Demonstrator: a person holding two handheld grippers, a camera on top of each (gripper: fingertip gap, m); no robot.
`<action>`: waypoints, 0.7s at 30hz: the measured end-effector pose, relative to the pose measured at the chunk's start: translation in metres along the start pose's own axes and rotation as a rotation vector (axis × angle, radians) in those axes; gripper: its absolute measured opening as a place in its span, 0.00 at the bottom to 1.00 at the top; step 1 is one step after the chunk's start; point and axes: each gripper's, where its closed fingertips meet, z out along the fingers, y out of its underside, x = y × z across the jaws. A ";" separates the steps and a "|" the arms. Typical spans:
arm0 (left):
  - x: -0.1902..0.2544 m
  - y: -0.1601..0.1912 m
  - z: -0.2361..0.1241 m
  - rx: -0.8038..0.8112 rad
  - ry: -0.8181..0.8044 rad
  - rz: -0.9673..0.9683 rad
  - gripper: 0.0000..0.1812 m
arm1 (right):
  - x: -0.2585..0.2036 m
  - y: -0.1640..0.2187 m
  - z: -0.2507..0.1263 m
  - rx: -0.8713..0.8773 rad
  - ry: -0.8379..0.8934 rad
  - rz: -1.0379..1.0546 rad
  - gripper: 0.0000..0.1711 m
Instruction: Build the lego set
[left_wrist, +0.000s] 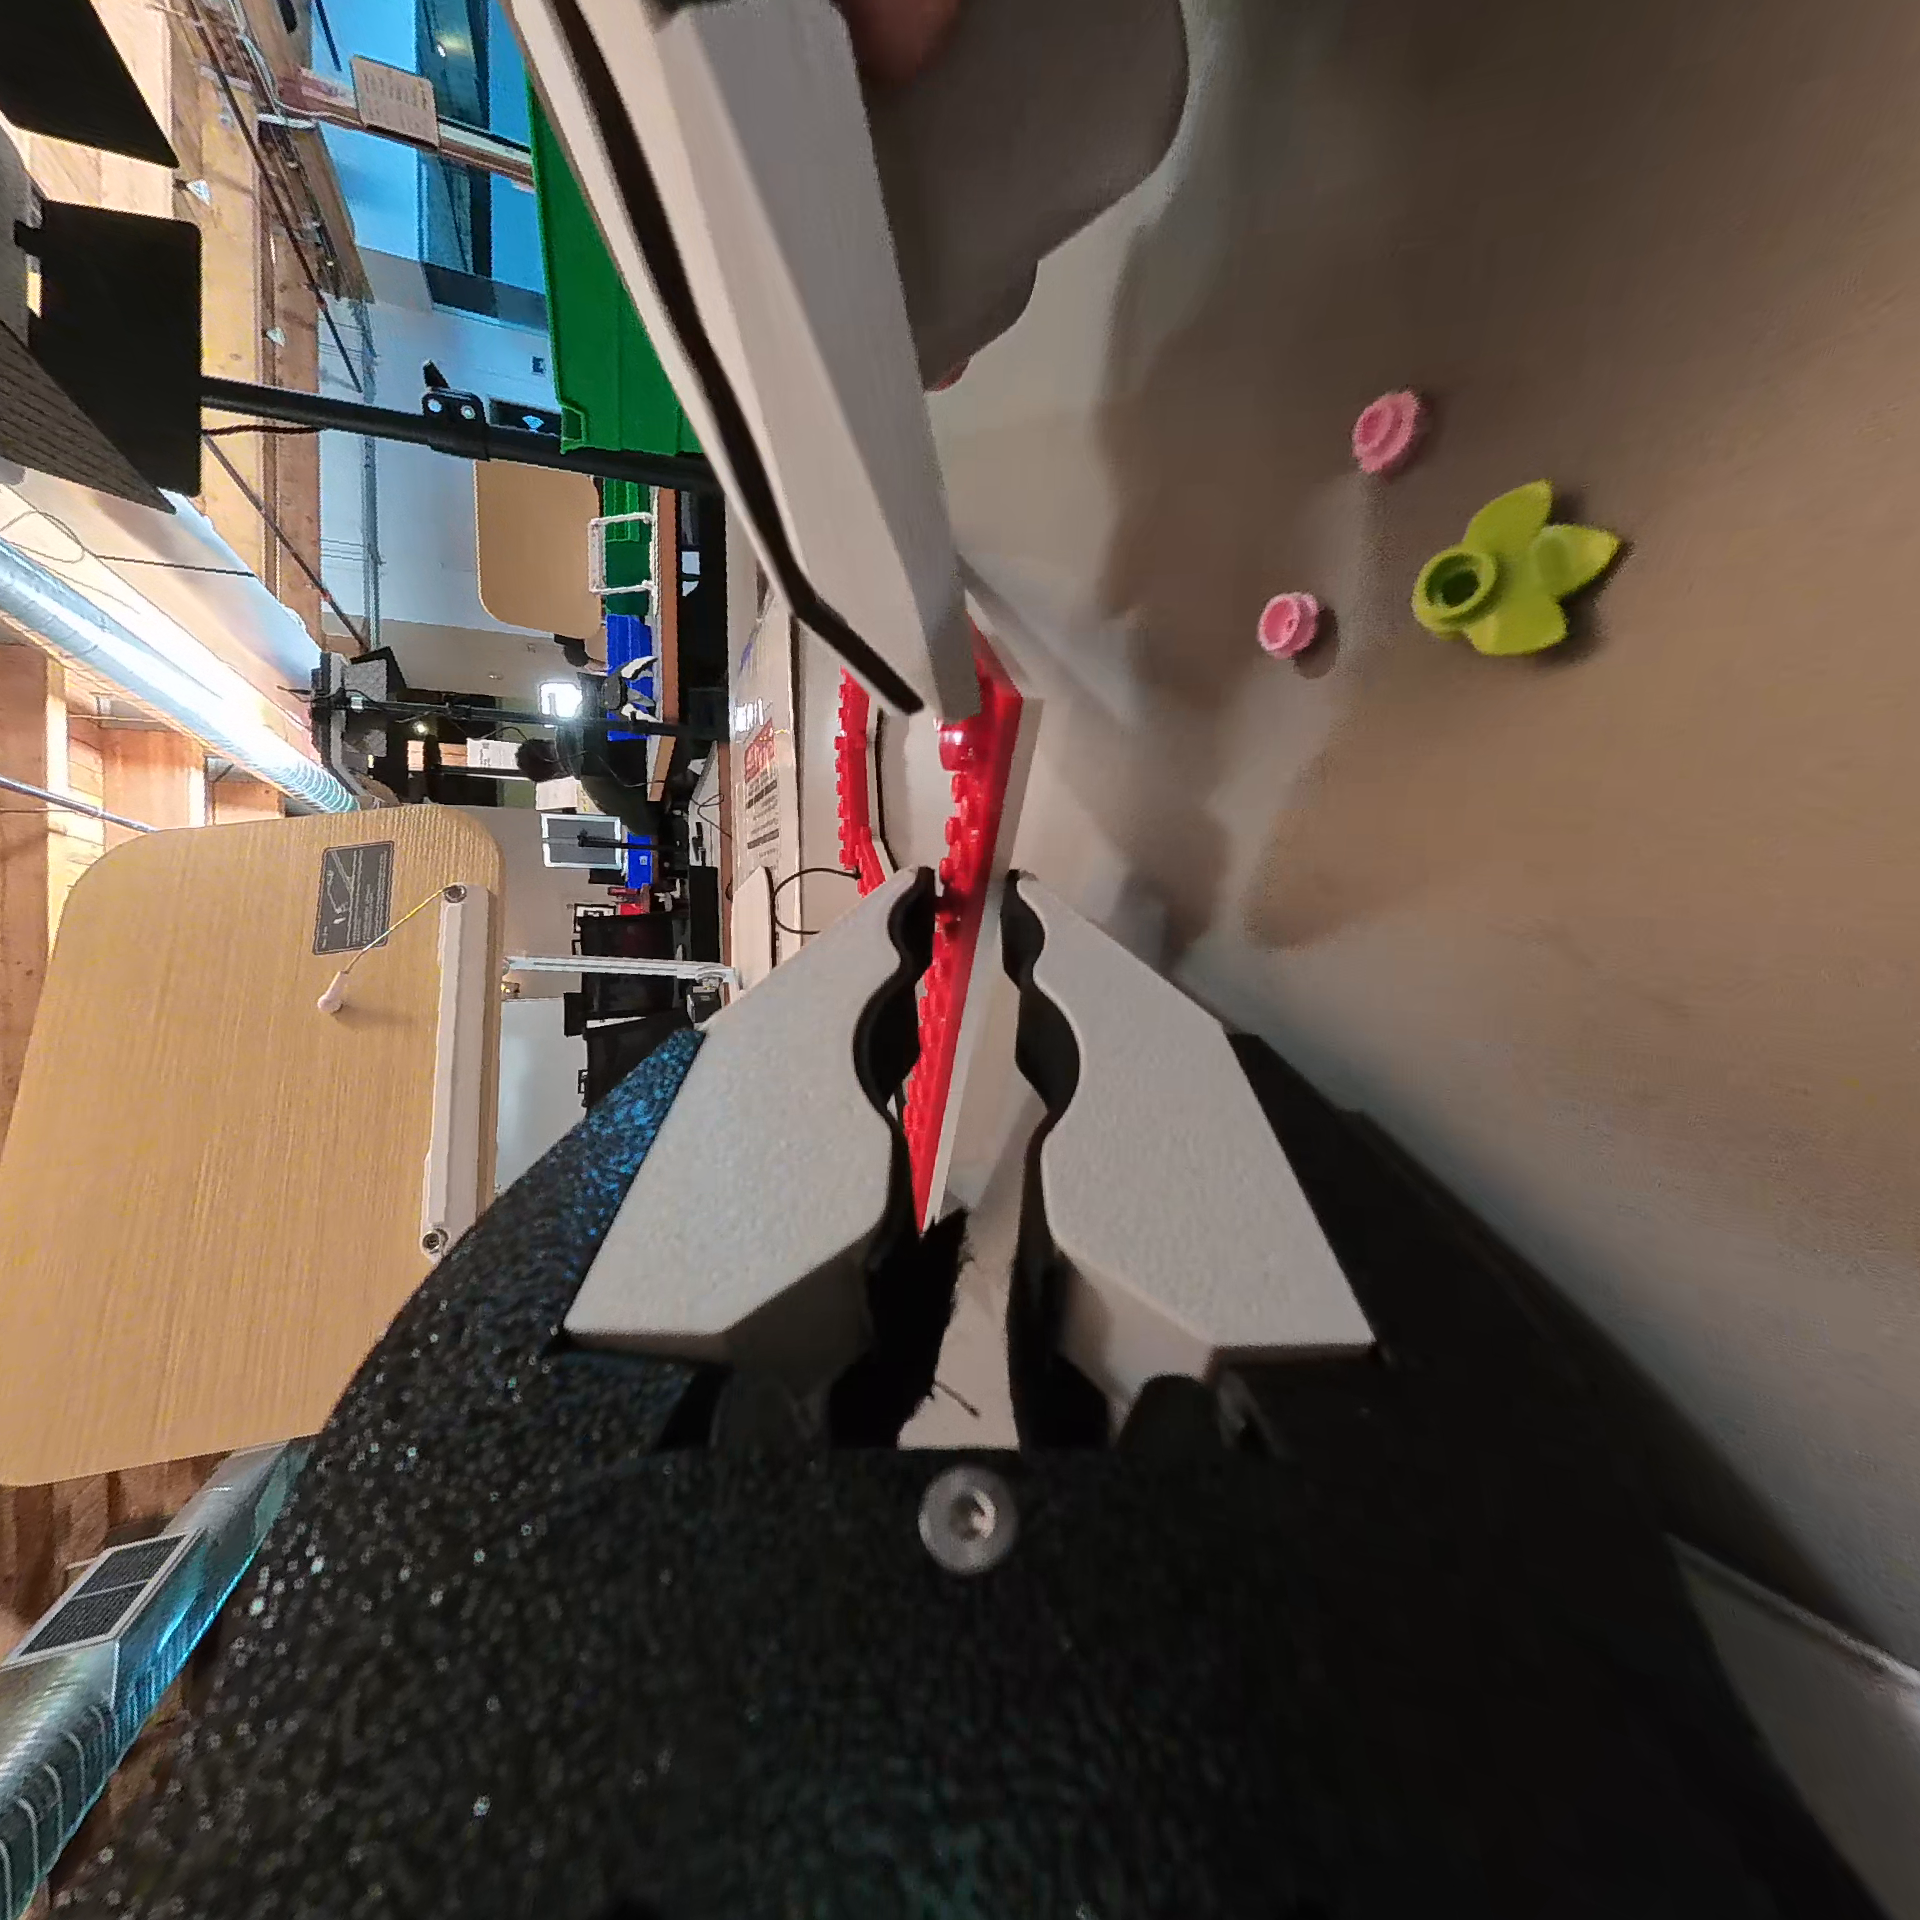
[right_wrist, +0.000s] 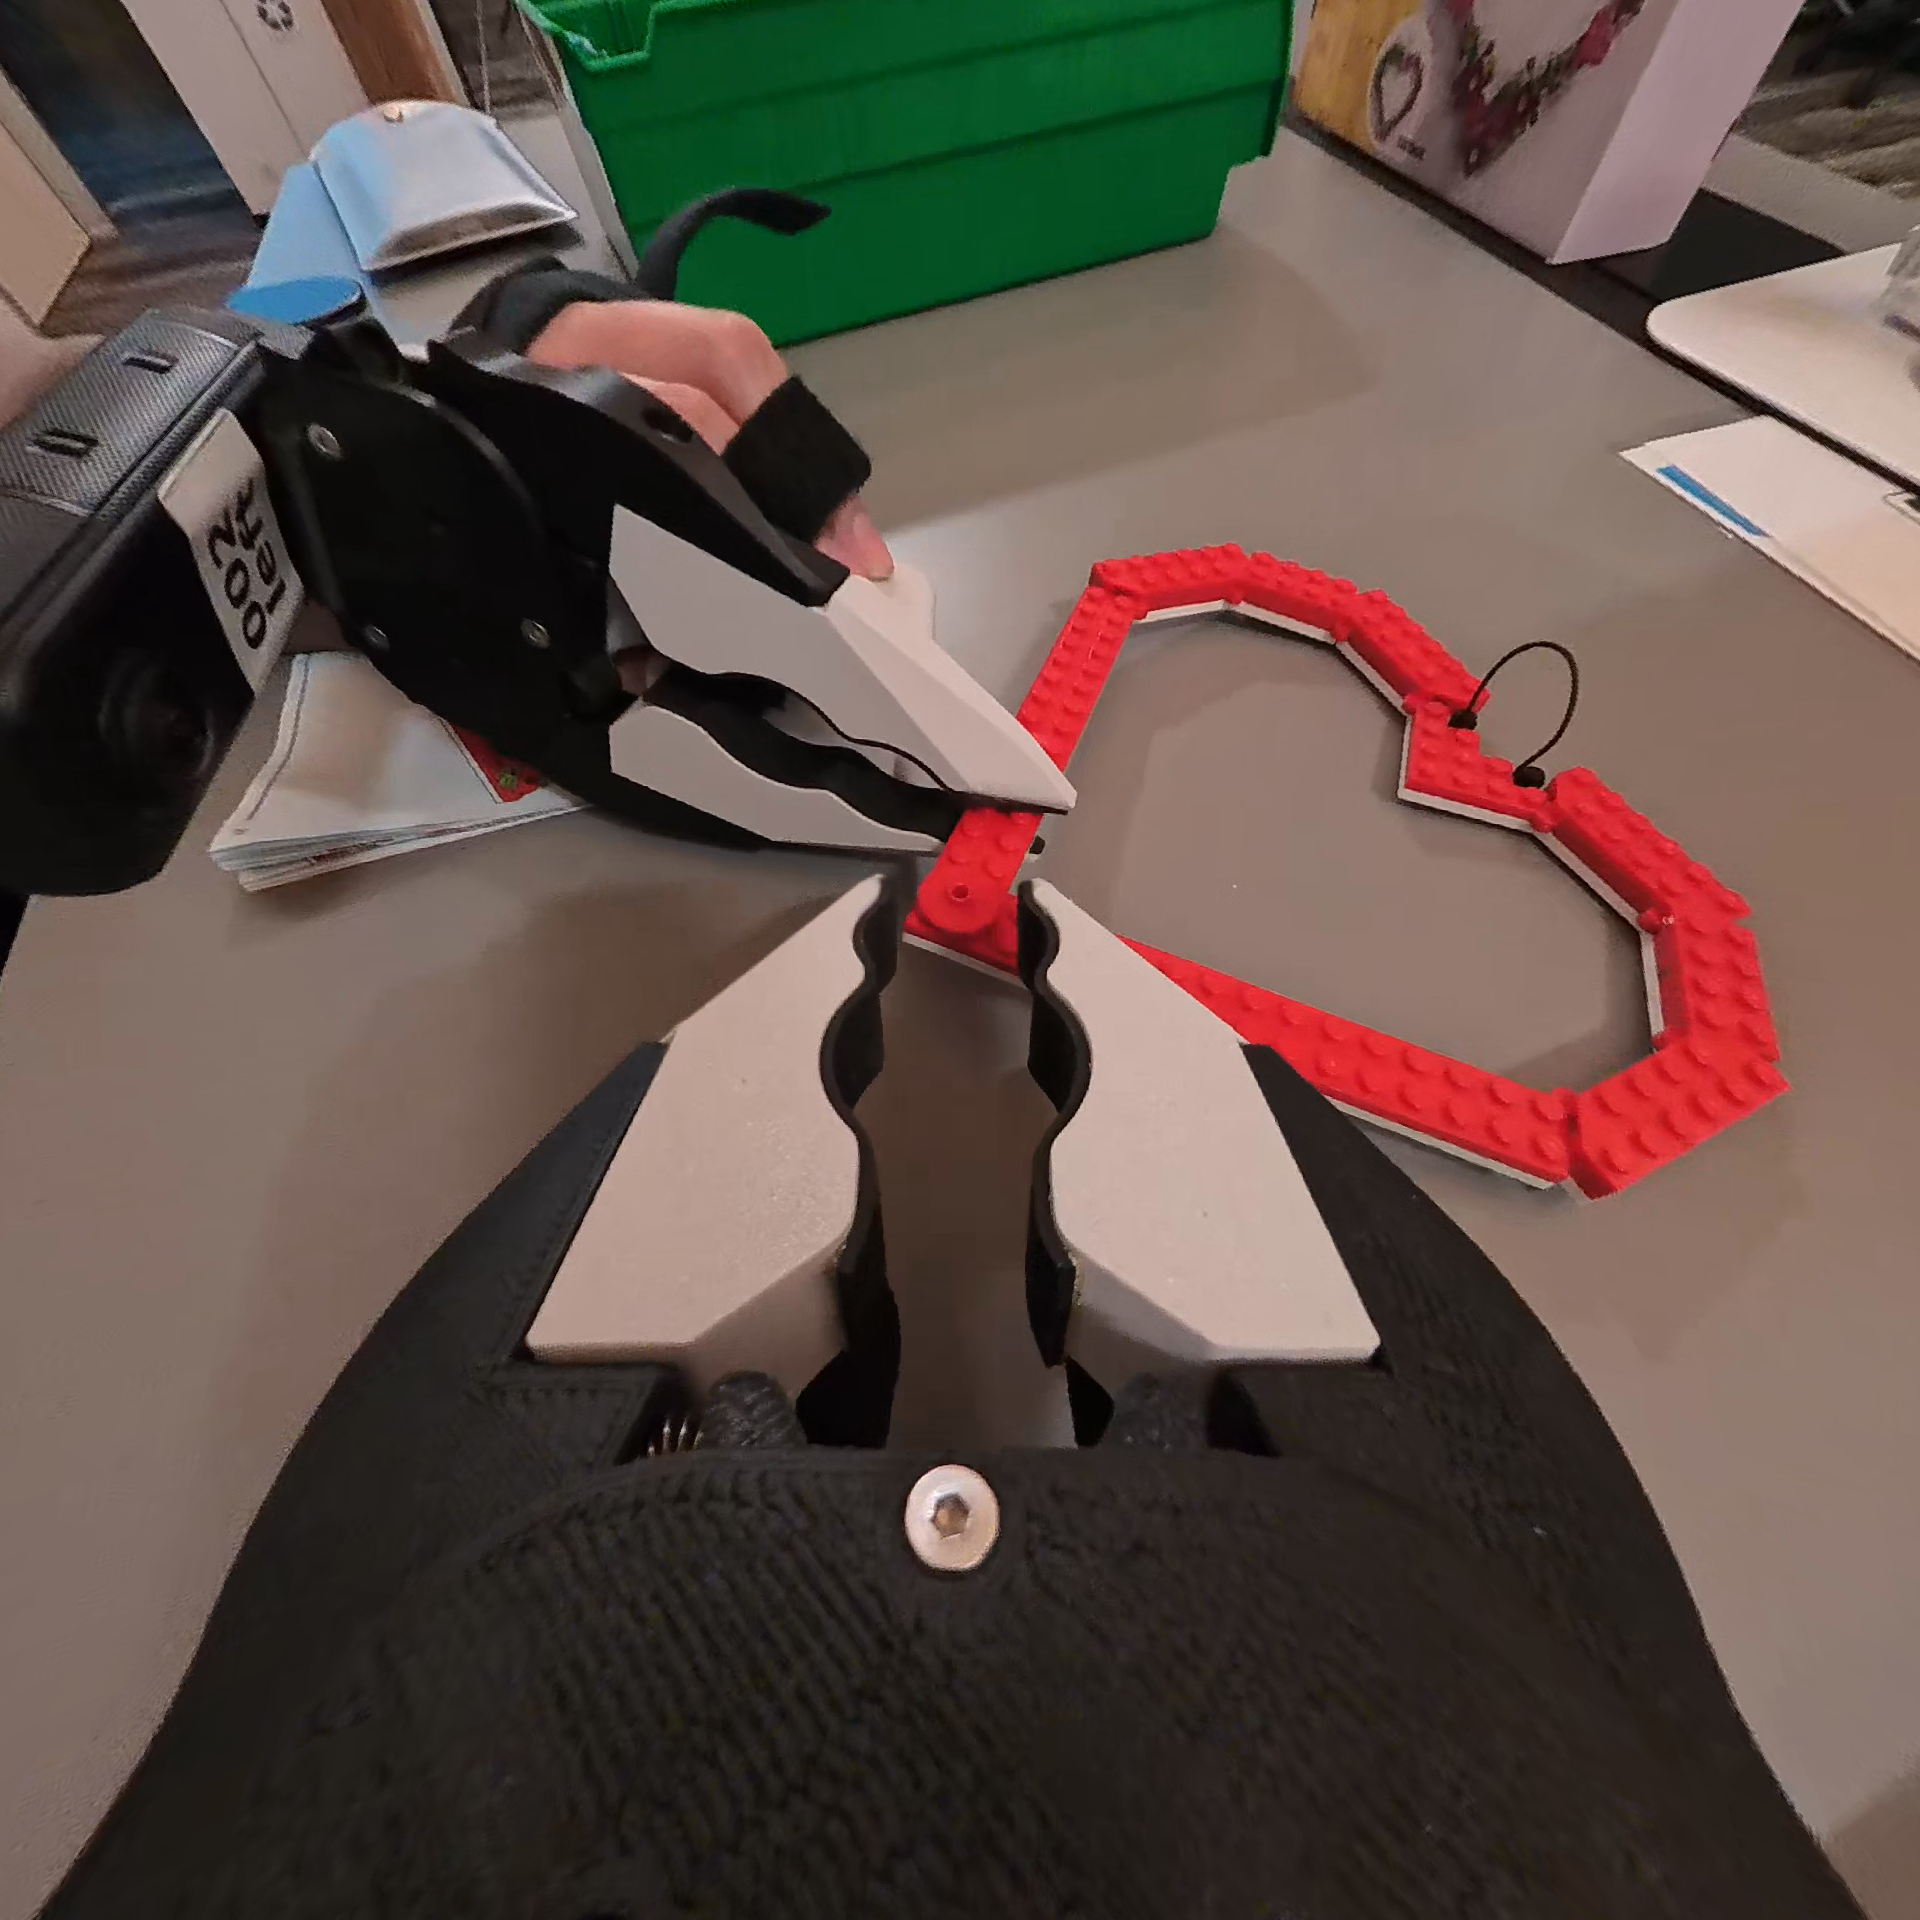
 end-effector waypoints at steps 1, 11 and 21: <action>0.000 0.000 0.000 0.000 0.000 0.000 0.06 | 0.000 0.000 0.000 0.002 -0.004 0.000 0.12; 0.001 0.000 0.000 -0.002 0.004 0.009 0.06 | 0.000 0.003 0.002 -0.023 -0.032 -0.018 0.11; 0.002 0.000 0.000 -0.004 0.008 0.018 0.06 | 0.001 0.005 0.002 -0.042 -0.056 -0.051 0.08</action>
